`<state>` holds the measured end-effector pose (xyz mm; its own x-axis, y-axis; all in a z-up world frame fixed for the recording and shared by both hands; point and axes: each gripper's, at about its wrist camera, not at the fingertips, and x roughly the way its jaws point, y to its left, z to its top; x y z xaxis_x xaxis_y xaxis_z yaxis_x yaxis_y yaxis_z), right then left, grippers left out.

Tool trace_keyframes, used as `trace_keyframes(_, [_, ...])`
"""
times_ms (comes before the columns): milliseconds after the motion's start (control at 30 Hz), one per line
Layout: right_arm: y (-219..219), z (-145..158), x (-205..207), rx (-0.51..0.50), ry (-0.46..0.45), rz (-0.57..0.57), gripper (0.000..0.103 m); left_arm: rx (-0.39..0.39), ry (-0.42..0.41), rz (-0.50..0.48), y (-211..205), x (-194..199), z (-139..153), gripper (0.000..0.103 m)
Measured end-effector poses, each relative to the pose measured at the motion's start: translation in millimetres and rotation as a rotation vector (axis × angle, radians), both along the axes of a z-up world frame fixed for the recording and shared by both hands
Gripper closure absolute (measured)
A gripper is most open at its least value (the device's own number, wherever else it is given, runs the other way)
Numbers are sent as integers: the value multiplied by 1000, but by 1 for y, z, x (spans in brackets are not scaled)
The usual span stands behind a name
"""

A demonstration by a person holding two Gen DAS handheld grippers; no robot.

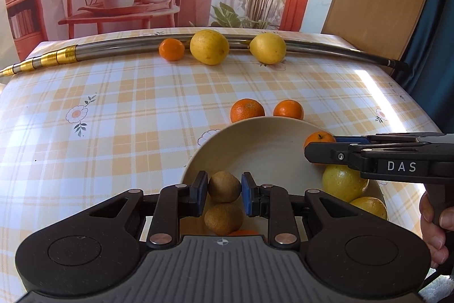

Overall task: Organize fruits
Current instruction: 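Lower kiwi into plate with left gripper while right lowers mandarin in, open both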

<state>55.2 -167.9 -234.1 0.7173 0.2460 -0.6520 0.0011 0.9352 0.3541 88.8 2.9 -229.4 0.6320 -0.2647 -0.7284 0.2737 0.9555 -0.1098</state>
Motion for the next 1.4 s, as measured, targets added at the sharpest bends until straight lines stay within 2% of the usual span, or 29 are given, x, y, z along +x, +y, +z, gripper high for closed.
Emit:
trace_keyframes(667, [13,3,-8,-83,12,-10,72,-3,-39,43,3,-17,-2,76])
trace_keyframes(900, [14,3,-12,-106,3,-24,71,-41,-42,80,6,-20,-2,75])
trace_keyframes(1200, [24,9,-20,-205,-42,-20,71,-30,-58,96,6,-26,-1,75])
trace_keyframes(1400, [24,10,-21,-221,-56,-22,71,-22,-68,100,5,-28,0,75])
